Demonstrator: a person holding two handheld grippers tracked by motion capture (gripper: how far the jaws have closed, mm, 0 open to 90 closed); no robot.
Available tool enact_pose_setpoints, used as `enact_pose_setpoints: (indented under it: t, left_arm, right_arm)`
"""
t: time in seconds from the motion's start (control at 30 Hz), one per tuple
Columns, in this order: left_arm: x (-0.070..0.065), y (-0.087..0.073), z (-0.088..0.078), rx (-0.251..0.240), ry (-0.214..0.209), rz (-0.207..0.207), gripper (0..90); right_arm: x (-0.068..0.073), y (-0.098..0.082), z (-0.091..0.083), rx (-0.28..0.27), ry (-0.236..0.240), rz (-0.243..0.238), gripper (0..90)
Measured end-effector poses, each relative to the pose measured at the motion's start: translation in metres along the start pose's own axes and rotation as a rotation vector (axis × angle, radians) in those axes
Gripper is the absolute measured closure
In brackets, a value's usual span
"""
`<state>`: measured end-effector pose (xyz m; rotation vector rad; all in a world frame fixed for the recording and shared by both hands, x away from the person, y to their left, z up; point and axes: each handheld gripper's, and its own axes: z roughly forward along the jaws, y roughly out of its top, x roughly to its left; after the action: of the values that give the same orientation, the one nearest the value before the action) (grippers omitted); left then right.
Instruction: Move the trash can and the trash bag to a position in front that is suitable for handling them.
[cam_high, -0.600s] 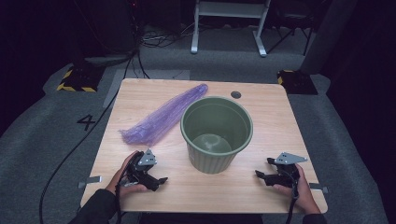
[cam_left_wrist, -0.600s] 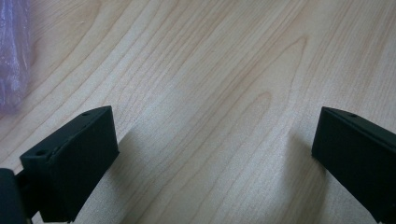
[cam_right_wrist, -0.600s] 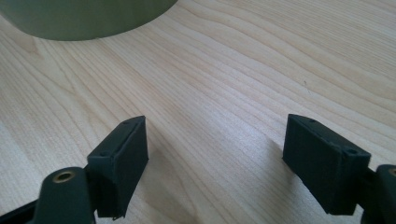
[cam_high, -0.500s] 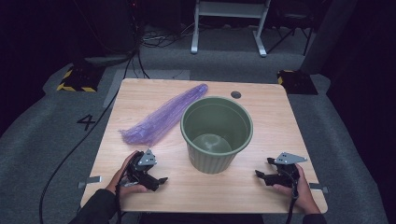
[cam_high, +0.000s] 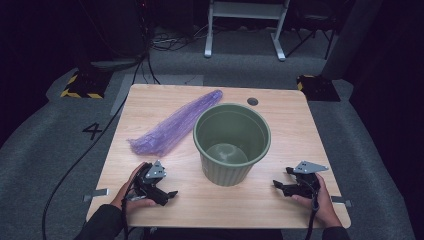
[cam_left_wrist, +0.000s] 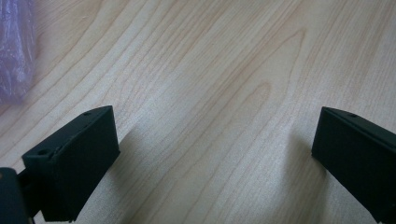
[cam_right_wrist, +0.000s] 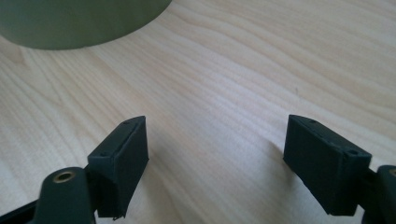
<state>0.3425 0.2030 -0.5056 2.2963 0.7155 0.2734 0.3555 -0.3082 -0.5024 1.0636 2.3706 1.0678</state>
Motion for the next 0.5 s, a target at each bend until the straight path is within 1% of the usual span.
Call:
enact_pose_setpoints:
  t: [0.1,0.17,0.23,0.27,0.3,0.4,0.5]
  left_arm:
    - [0.0,-0.001,0.0,-0.002,0.001,-0.001,0.3]
    - [0.0,-0.002,-0.001,0.0,0.002,-0.002,0.3]
    - [-0.001,-0.003,-0.002,-0.002,0.003,-0.004,0.3]
    - [-0.001,-0.003,-0.003,-0.002,0.003,-0.006,0.3]
    - [-0.001,-0.004,-0.003,-0.004,0.004,-0.006,0.3]
    - [-0.001,-0.005,-0.004,-0.003,0.005,-0.005,0.3]
    - [-0.001,-0.006,-0.005,-0.003,0.005,-0.006,0.3]
  right_arm:
    - [-0.003,0.005,0.002,-0.009,-0.002,0.002,23.4]
    - [-0.007,0.011,0.004,-0.024,-0.011,0.007,25.1]
    - [-0.009,0.018,0.004,-0.043,-0.018,0.006,29.0]
    - [-0.01,0.023,0.004,-0.066,-0.029,0.006,34.1]
    - [-0.012,0.026,0.004,-0.086,-0.033,0.013,37.3]
    - [-0.016,0.036,0.004,-0.137,-0.016,0.037,39.6]
    - [-0.019,0.047,0.005,-0.164,-0.022,0.045,36.6]
